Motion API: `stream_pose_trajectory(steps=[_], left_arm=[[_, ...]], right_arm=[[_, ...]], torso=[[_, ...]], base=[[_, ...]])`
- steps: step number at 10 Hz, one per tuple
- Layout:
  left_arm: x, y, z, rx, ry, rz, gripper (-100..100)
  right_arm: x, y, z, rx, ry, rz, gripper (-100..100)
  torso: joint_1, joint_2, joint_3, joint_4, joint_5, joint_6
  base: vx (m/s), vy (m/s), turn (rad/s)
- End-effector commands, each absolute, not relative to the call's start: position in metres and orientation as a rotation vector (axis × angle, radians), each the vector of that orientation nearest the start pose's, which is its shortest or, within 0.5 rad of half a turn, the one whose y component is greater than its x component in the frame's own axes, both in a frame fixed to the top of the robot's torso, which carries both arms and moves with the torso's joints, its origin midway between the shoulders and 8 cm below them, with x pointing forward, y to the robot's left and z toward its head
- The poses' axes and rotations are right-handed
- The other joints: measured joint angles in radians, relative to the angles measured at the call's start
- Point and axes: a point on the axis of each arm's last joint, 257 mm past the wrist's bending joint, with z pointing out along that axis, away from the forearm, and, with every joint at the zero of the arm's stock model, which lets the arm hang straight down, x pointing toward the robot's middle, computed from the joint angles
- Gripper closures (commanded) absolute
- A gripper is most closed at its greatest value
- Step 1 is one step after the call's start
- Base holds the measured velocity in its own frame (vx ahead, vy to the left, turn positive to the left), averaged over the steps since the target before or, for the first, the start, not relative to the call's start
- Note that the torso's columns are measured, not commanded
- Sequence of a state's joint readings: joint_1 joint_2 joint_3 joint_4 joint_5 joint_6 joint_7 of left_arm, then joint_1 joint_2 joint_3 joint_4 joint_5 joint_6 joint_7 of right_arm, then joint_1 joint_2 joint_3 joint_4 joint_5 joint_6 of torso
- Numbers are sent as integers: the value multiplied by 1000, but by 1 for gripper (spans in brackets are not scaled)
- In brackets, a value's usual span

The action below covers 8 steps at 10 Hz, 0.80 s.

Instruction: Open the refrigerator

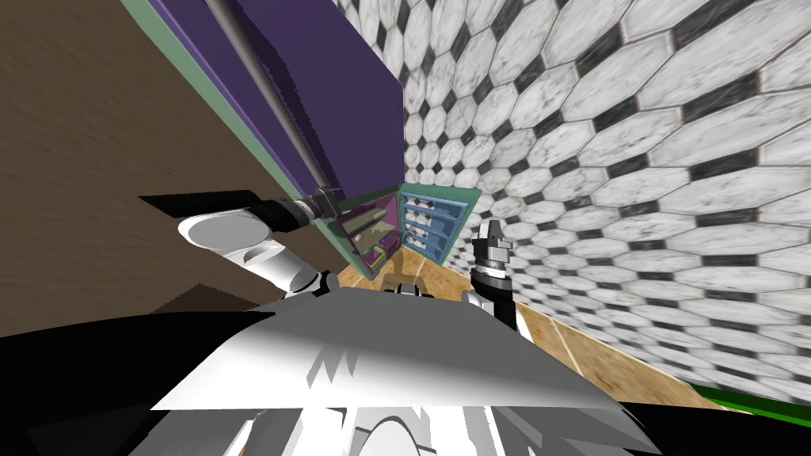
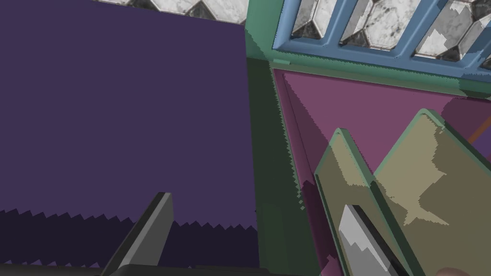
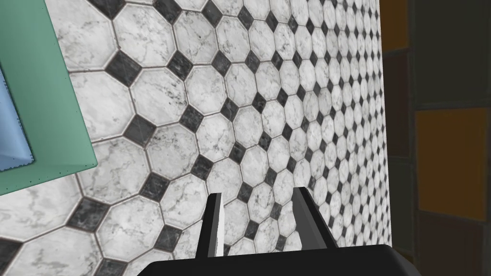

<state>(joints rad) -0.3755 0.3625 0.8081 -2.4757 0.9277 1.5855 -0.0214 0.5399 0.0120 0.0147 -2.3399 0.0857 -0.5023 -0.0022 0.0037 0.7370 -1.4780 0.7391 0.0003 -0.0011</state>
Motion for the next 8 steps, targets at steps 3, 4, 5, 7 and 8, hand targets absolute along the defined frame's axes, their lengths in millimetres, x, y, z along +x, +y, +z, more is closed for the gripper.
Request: stream_pose_trajectory(steps=[3,4,5,7,8], left_arm=[[408,326,91,-1238,1451,-1358,-100],[404,324,93,-1229,1464,-1355,-100],[400,323,96,-1219,1477,-1350,-100],[393,321,100,-1198,1496,-1340,-100],[387,318,104,-1176,1508,-1328,-100]], right_arm=[[331,-267,38,594,634,1256,0],[331,-267,38,594,634,1256,0],[331,-267,38,594,634,1256,0],[331,-267,38,594,634,1256,0],[331,-267,38,594,634,1256,0]], torso=[[10,-3,-4,2,2,-3],[13,-4,-5,2,3,-4],[16,-4,-5,2,5,-6],[23,-4,-5,2,7,-8],[27,-4,-2,-3,12,-11]], base=[[23,81,-48],[24,92,-49],[30,81,-42],[21,86,-52],[43,73,-37]])
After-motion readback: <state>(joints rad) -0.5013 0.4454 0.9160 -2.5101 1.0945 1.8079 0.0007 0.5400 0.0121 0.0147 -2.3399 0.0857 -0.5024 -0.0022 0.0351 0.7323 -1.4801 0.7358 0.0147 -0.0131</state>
